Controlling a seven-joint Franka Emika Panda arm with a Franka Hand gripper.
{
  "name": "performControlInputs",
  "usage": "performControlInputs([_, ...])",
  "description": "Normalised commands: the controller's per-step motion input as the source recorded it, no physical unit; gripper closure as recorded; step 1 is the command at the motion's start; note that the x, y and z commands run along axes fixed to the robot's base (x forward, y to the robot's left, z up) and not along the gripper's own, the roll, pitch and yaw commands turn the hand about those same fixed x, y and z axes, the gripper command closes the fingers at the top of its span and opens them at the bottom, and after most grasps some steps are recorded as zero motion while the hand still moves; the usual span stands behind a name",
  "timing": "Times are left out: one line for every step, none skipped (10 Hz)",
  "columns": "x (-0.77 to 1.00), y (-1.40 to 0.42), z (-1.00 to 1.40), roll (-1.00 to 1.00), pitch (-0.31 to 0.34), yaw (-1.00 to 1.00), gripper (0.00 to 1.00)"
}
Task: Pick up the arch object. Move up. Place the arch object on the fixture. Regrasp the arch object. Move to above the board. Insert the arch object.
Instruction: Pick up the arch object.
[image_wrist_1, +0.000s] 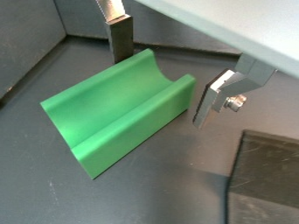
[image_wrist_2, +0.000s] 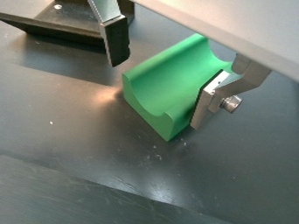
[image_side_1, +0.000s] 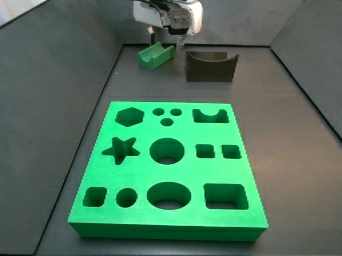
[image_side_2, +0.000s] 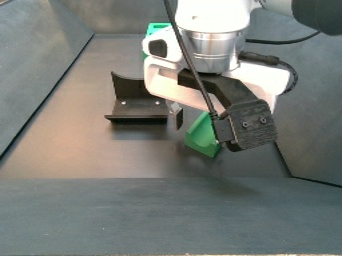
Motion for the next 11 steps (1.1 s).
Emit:
performControlInputs([-0.05, 0.04, -0.24, -0.13, -0.130, 0.00, 0.00])
performControlInputs([-0.03, 0.02, -0.28, -0.11, -0.111, 0.00, 0.00])
performControlInputs([0.00, 0.01, -0.27, -0.11, -0.077, 0.00, 0.00])
performControlInputs([0.00, 0.00, -0.22, -0.13, -0.083, 0.00, 0.00])
performControlInputs([0.00, 0.00, -0.14, -0.01, -0.103, 0.00, 0.00])
performControlInputs([0.00, 0.00, 0.00, 0.00, 0.000, 0.00, 1.00])
performControlInputs([0.00, 0.00, 0.00, 0.00, 0.000, 0.00, 1.00])
performControlInputs([0.00, 0.00, 0.00, 0.00, 0.000, 0.00, 1.00])
performControlInputs([0.00, 0.00, 0.00, 0.00, 0.000, 0.00, 1.00])
performControlInputs([0.00, 0.00, 0.00, 0.00, 0.000, 0.00, 1.00])
performControlInputs([0.00, 0.00, 0.00, 0.00, 0.000, 0.00, 1.00])
